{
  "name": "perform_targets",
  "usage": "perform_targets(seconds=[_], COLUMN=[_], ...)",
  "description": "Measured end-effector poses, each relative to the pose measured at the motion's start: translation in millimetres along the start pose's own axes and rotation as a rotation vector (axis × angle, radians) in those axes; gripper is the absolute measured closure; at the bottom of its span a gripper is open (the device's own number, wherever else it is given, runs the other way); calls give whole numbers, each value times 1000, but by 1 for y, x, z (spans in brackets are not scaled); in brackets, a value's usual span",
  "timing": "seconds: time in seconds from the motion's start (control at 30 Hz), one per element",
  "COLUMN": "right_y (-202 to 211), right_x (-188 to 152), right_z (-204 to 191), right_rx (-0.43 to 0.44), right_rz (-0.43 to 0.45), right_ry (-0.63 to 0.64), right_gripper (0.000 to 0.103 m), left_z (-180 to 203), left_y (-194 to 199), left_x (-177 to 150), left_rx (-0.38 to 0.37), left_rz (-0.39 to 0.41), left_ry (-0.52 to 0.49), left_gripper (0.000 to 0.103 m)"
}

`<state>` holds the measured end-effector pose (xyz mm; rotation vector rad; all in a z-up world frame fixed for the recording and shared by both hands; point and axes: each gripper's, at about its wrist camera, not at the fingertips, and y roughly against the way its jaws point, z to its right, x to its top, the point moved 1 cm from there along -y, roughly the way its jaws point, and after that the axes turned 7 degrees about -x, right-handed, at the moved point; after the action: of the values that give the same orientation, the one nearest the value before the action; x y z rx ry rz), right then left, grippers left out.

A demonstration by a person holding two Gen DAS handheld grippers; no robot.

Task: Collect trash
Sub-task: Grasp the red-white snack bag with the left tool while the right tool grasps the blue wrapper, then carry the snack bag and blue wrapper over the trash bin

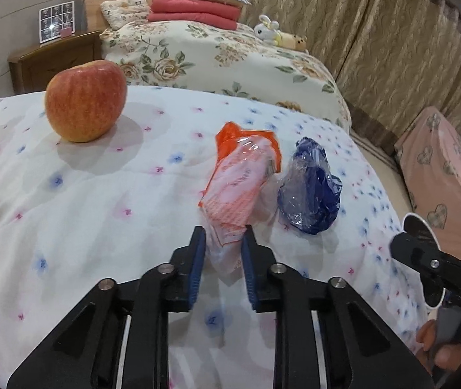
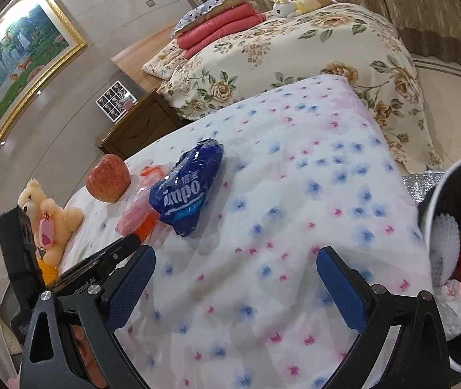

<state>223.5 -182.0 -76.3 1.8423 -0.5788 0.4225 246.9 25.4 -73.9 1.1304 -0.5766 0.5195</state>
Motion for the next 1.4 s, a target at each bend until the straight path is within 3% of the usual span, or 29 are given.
perform_targets(seconds=[0.33,0.5,0.6,0.67,0.73,0.97,1.4], right_y=[-29,-46,-54,-52,-49,-25,34], right_x=[5,11,14,14,11,-7,-39], right_z=[-45,-57,-55,-53,-50,-40,-12], right_rx=[17,-40,-70,-65,-66,-43,-53], right_rz=[9,13,8,13,10,19,84], right_ry=[89,127,121,112,108,99,74], right_gripper=[5,15,38,61,73,75,76], left_z=[-26,-21,-22,-24,-25,-17,23], left_y=[35,34,34,35,36,38,54], left_x=[-27,-31,-31,-31,-32,-34,-60], left_rx=[2,18,17,12,11,35,-52], left_rz=[32,39,43,46,48,50,35], left_ry=[100,83,79,84,85,63,58], left_gripper=[85,85,85,85,85,85,86])
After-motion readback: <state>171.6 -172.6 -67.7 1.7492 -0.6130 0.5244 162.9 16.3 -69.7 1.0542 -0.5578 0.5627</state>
